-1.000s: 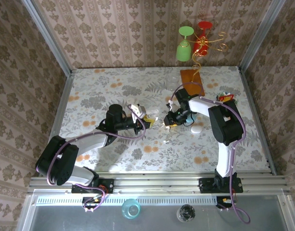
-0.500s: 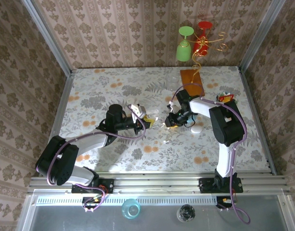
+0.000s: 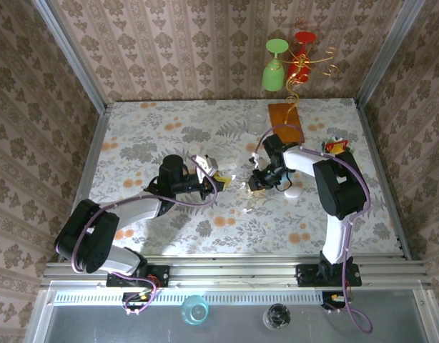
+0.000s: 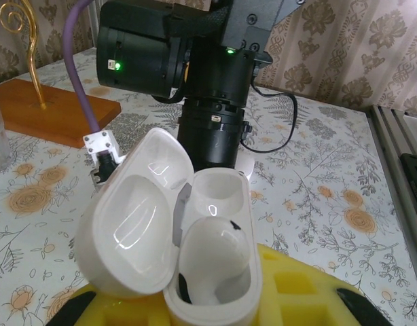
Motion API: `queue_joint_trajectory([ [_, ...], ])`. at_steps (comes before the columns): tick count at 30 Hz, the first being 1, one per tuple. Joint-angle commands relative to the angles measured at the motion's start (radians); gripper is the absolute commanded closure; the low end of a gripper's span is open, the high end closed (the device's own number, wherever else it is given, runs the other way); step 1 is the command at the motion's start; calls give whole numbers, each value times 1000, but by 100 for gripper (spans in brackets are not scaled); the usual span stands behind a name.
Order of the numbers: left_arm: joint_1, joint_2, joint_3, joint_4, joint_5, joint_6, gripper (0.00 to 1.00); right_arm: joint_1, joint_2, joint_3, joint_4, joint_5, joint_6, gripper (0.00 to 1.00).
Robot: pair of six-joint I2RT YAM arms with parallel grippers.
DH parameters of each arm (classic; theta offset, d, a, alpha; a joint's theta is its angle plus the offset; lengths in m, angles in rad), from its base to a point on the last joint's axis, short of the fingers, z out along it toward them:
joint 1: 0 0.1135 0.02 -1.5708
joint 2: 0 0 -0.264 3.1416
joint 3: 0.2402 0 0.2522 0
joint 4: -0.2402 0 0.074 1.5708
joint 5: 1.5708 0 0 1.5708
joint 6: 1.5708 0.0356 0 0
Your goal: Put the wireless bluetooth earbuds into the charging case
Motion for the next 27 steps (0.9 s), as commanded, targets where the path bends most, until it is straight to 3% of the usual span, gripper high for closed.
queue_joint_trajectory([
  [1, 9, 8, 17, 32, 21, -16, 97, 13, -117, -54, 92, 89, -13, 80],
  [8, 15, 20, 19, 31, 38, -29, 96, 48, -400, -236, 388, 214, -63, 81],
  [17, 19, 4, 23, -45, 39, 14, 96, 172, -643, -237, 406, 337, -291, 82],
  [27, 18, -25, 34, -106, 70, 23, 96, 276, -700, -254, 458, 279, -450, 82],
])
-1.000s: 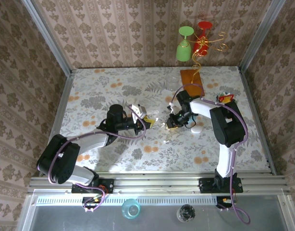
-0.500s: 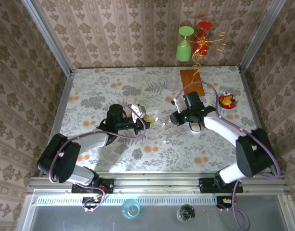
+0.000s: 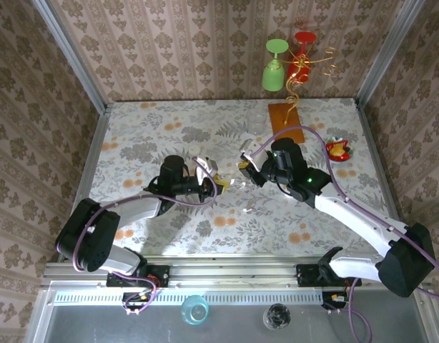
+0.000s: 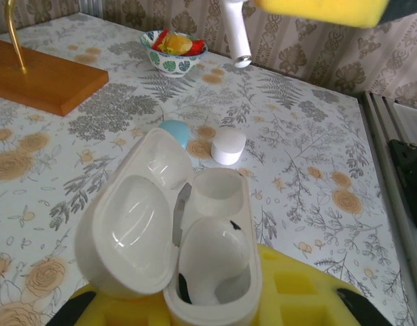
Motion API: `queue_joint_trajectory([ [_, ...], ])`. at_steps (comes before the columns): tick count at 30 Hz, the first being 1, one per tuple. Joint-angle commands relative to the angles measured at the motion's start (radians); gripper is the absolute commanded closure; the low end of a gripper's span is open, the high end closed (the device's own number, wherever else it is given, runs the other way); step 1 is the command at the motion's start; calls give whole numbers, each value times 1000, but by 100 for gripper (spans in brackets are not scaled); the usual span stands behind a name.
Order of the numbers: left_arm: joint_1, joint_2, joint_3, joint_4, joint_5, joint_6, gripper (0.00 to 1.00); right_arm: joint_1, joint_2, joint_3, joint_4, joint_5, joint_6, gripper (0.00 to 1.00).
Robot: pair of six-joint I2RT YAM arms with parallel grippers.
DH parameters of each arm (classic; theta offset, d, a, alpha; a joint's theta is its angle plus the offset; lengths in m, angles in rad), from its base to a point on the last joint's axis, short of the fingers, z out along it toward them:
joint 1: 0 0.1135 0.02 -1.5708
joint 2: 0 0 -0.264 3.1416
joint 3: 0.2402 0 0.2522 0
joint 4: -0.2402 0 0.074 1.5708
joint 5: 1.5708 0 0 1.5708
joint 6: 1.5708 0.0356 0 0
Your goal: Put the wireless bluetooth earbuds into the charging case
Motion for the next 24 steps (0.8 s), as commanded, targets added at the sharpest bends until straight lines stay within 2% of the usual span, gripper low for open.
queue_joint_trajectory([
  [1, 8, -37, 33, -15, 42, 20, 96, 18, -7, -20, 24, -21, -87, 82],
  [24, 1, -56, 45, -9, 66, 6, 96, 36, 52, -56, 23, -109, -137, 83],
])
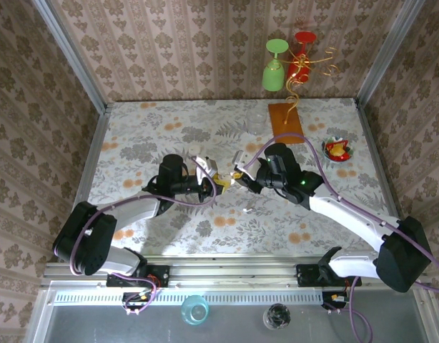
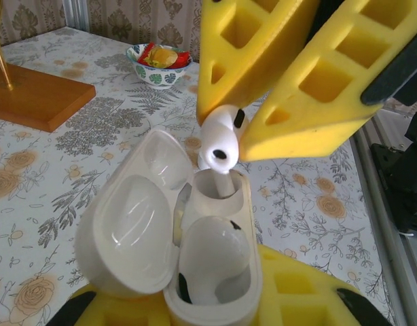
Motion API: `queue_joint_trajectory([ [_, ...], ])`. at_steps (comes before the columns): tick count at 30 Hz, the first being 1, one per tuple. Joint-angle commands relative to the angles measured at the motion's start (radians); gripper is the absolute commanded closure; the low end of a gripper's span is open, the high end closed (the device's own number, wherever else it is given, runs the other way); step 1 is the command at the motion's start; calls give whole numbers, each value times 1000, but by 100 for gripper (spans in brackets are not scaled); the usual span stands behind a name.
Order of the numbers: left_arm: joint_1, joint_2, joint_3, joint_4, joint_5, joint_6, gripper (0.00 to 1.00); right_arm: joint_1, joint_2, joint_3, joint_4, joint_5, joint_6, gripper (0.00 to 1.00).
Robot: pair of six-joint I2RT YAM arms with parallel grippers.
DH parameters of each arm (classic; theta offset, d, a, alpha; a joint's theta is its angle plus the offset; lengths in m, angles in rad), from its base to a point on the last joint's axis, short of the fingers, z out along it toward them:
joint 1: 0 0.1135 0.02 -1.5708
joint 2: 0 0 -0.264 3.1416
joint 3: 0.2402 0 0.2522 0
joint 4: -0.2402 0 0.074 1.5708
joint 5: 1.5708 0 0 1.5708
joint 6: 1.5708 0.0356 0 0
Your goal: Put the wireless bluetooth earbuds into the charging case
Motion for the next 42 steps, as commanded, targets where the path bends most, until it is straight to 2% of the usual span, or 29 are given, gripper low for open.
queue_joint_trajectory([
  [1, 2, -26, 36, 5, 24, 5, 96, 7, 16, -17, 4, -37, -26, 83],
  [3, 3, -26, 36, 5, 25, 5, 96, 7, 24, -11, -9, -47, -35, 81],
  [6, 2, -26, 36, 5, 26, 5, 96, 7, 29, 1, -24, -65, -37, 72],
  [10, 2, -25, 34, 5, 21, 11, 96, 0, -4, -13, 16, -46, -4, 50],
  [12, 4, -23, 32, 4, 19, 16, 96, -18, -28, -35, 59, -60, 27, 45],
  [17, 4, -15, 22, 9, 21, 49, 96, -91, -41, -49, 177, -155, 233, 39],
  [18, 4, -12, 21, 9, 23, 54, 96, -106, -31, -36, 173, -179, 281, 36],
  [19, 2, -12, 20, 10, 36, 63, 96, -129, -16, -21, 161, -221, 319, 28],
  [21, -7, -15, 19, 13, 52, 80, 94, -171, 16, 9, 132, -311, 374, 25],
  [26, -19, -25, 22, 11, 64, 83, 94, -225, 114, 97, 47, -515, 507, 28],
  [30, -19, -24, 21, 16, 60, 80, 95, -229, 192, 135, -3, -647, 484, 29],
  [42, -13, -13, 24, 27, 38, 51, 95, -231, 231, 159, -131, -753, 366, 42],
])
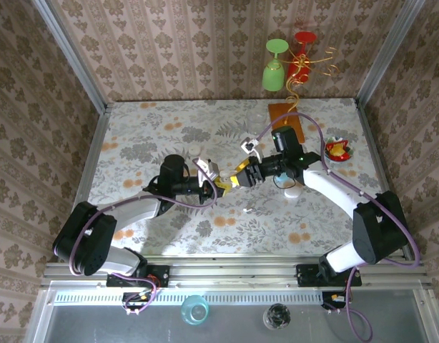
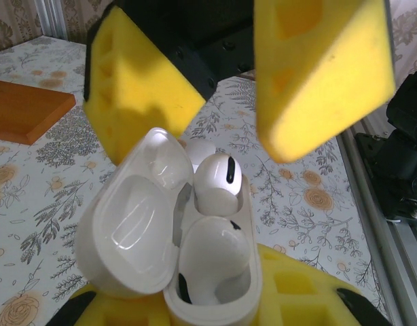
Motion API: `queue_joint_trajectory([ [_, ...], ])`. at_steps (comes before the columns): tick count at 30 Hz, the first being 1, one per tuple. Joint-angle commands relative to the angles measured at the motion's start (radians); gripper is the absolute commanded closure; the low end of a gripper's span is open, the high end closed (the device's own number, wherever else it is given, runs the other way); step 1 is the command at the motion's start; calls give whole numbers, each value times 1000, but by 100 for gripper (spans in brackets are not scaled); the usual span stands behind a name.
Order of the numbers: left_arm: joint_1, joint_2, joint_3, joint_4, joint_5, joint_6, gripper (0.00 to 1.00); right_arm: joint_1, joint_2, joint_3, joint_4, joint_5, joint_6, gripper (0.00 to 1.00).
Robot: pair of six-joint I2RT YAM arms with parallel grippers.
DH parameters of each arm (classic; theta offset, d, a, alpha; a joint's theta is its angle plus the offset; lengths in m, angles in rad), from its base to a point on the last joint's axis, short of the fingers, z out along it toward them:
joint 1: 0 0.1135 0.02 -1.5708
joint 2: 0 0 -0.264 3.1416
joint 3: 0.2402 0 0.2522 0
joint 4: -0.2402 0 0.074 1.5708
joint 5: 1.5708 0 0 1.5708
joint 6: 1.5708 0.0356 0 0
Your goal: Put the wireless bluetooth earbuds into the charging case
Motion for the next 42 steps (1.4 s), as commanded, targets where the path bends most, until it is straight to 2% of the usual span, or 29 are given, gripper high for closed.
queue_joint_trajectory([
  [1, 5, -7, 23, 37, 2, -11, 95, -3, -5, 32, -51, -75, -46, 43],
  [8, 12, 15, 26, 66, 10, -54, 96, -4, -52, -6, -45, -59, -101, 46],
  [18, 24, 44, 19, 112, 25, -105, 96, -2, -139, -99, 90, -12, -121, 48],
  [21, 26, 47, 25, 123, 36, -127, 96, -1, -139, -102, 82, 21, -139, 48],
  [25, 26, 54, 26, 179, 93, -174, 96, 5, -147, -136, 160, 116, -123, 33],
  [27, 26, 58, 20, 224, 137, -205, 96, 13, -148, -154, 198, 140, -140, 33],
  [32, 26, 76, 20, 324, 196, -291, 95, 35, -127, -151, 214, 111, -163, 33],
  [37, 26, 92, 26, 333, 226, -296, 95, 40, -119, -147, 244, 102, -144, 42],
  [40, 26, 92, 25, 327, 229, -282, 95, 40, -122, -147, 246, 86, -141, 51],
  [42, 28, 92, 25, 315, 229, -274, 95, 40, -122, -147, 238, 85, -143, 63],
])
